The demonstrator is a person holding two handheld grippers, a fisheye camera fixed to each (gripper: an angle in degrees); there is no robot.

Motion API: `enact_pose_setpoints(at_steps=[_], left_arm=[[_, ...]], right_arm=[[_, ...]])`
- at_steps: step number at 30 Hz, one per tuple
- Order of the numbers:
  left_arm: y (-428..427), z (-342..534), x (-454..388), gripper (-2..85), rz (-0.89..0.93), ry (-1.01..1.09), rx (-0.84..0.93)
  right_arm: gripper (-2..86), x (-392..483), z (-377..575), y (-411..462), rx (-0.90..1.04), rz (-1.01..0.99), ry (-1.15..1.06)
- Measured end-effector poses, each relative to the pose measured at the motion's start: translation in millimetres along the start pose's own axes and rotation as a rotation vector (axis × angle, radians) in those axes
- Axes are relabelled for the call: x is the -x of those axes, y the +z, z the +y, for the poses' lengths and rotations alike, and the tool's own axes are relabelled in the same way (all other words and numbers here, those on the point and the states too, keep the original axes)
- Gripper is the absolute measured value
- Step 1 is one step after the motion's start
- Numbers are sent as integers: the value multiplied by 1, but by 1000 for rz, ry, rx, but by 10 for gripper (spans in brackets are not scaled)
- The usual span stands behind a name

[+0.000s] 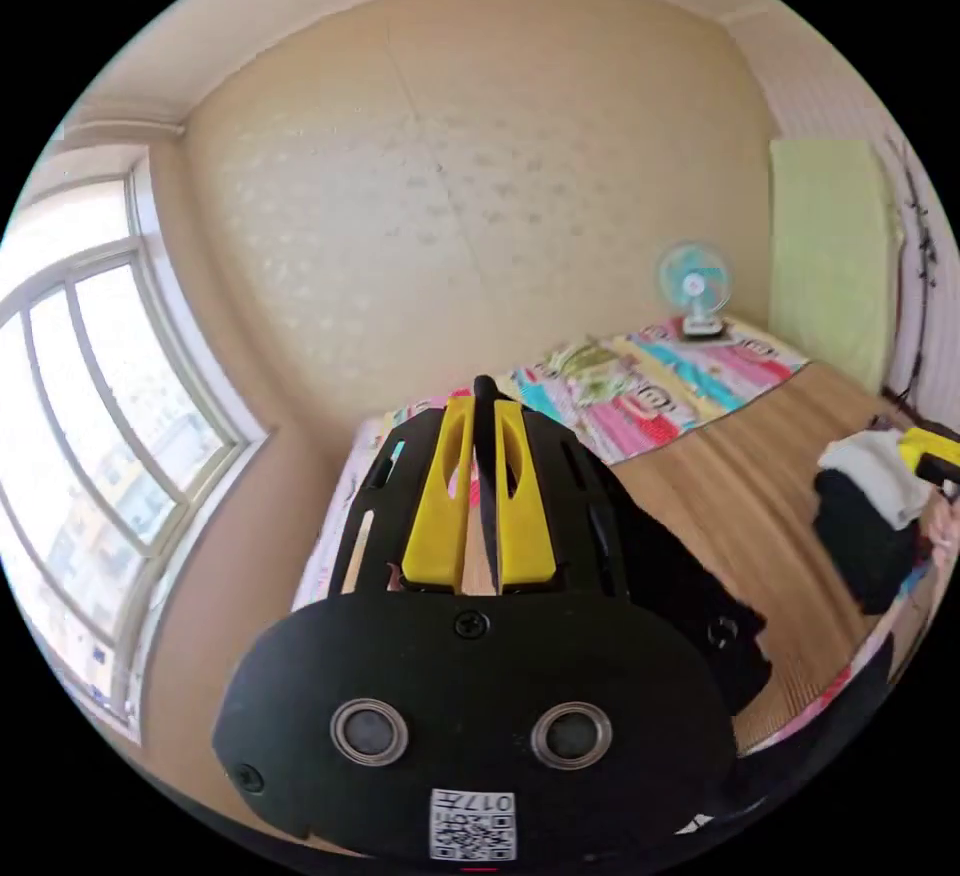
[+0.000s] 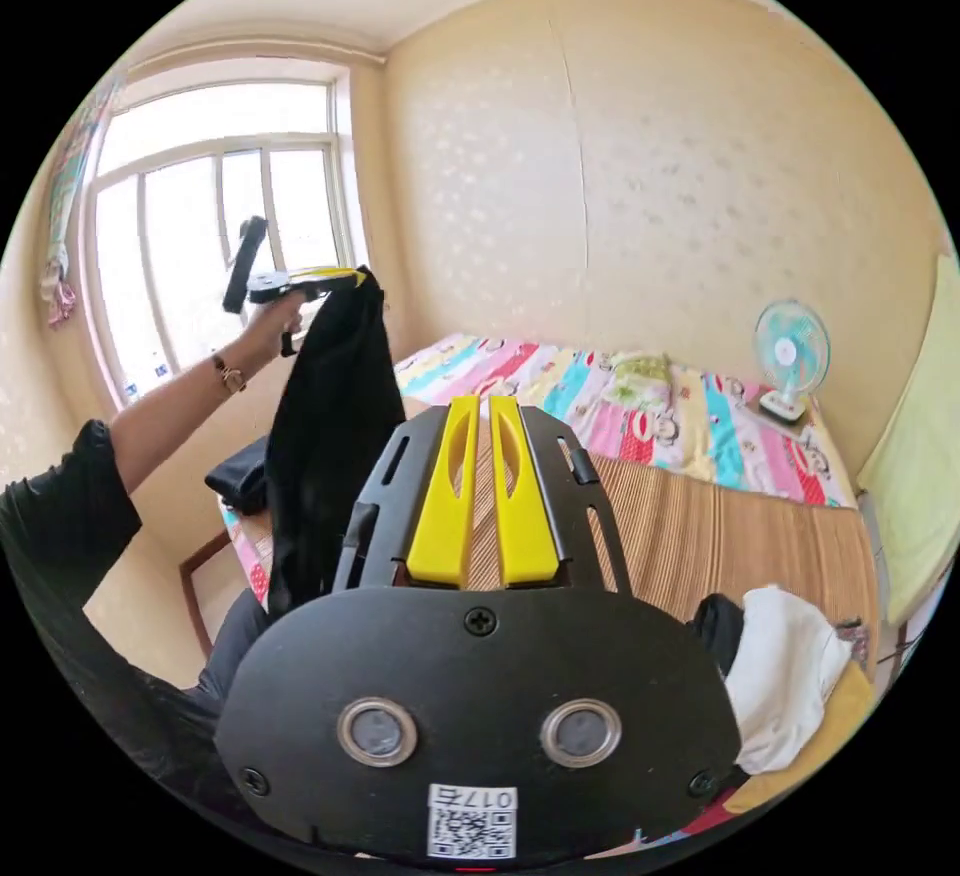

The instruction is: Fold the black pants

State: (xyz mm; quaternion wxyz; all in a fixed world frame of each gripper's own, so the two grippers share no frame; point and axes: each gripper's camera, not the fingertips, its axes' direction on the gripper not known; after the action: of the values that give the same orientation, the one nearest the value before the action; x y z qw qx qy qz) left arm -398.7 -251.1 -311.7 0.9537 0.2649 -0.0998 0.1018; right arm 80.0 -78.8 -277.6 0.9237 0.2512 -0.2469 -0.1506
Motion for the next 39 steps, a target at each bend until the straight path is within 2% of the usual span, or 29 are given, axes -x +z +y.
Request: enact_pose_setpoints(at_steps=[1,3,8,13,16,18,19,20,22,24,25,26,28,31,33,36,37,39], left_arm=[[51,9,0,7,-35,14,123],[89,42,16,2,-34,-53,155],[139,188,50,5,430,-210,205],[162,297,33,68,689,-335,354],[176,321,15,101,666,-362,390],[189,327,3,117,603,-374,440],[200,333,-7,125,610,-388,500],[213,341,-19,123,619,-395,587],[227,353,-37,115,609,-384,646],[223,355,-42,65,597,-379,595],[220,346,-40,36,654,-357,581],[204,332,-25,24,719,-374,480],[177,308,2,17,839,-365,293],[169,271,43,20,674,-409,226],[196,264,74,29,640,-558,224],[265,263,78,51,726,-610,394],[276,267,69,61,711,-595,460],[265,277,52,75,690,-530,443]], right_arm=[[62,-7,21,31,64,-63,28],[88,-12,57,72,139,-111,24],[130,-24,123,209,447,-64,7],[154,-45,104,309,477,-75,108],[161,-76,82,363,466,-55,254],[149,-93,82,396,510,-130,346],[120,-97,87,414,530,-236,385],[75,-100,90,422,535,-231,423],[42,-106,85,413,485,-183,442],[30,-122,72,380,325,-166,511],[25,-137,61,353,212,-202,607],[21,-151,49,329,130,-210,675],[19,-165,18,293,27,-133,630],[22,-207,-38,247,-73,9,574],[28,-248,-54,241,-29,69,657],[44,-282,-45,257,263,254,652],[55,-278,-33,259,341,322,594],[72,-252,-6,253,354,347,402]])
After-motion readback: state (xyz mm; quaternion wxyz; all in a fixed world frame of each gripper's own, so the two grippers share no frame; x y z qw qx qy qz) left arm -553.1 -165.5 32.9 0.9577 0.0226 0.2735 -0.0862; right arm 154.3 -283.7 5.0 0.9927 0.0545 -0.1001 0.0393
